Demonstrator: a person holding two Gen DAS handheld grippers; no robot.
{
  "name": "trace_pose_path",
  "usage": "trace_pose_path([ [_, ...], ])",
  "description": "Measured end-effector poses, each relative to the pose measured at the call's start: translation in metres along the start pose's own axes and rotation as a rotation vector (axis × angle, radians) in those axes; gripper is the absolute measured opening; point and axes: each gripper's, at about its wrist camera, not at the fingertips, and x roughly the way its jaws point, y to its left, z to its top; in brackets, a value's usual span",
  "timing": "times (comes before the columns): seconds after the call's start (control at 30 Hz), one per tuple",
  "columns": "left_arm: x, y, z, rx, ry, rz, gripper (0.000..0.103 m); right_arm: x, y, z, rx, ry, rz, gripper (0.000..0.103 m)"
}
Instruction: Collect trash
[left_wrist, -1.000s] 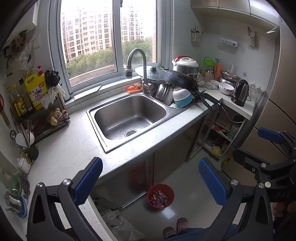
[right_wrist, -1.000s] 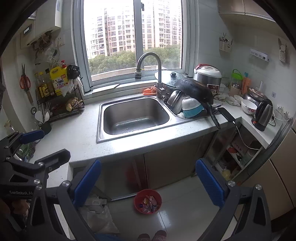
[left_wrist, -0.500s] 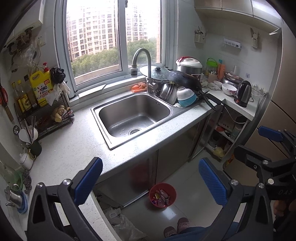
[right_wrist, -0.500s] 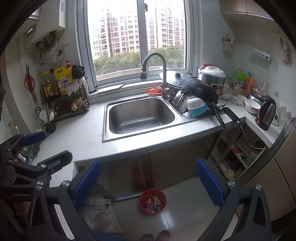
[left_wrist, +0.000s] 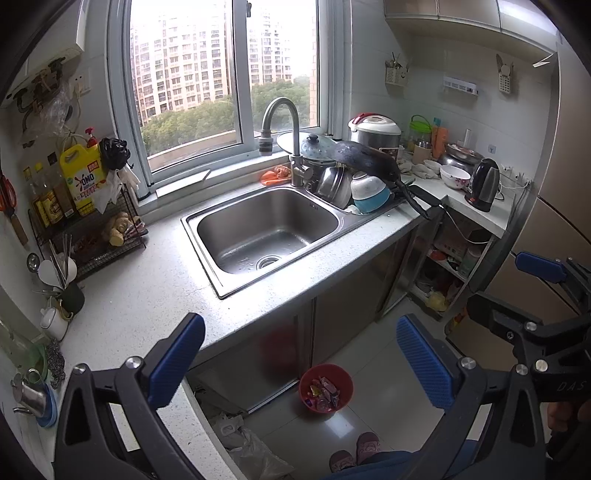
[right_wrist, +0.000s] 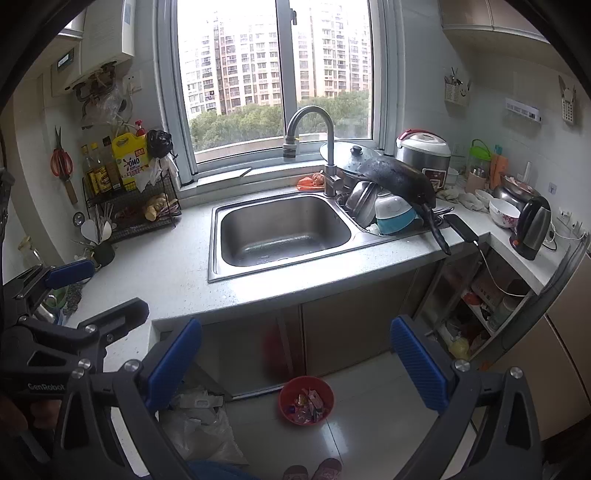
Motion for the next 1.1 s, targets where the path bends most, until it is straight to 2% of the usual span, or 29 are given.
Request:
trace_pose_path([
  [1.1,-0.0029,-0.0056,-0.0049,0.035,0.026,-0.040,0.103,-0.0034,-0.0029,-0.0046,0.004,0.026,-0.007,0.102],
])
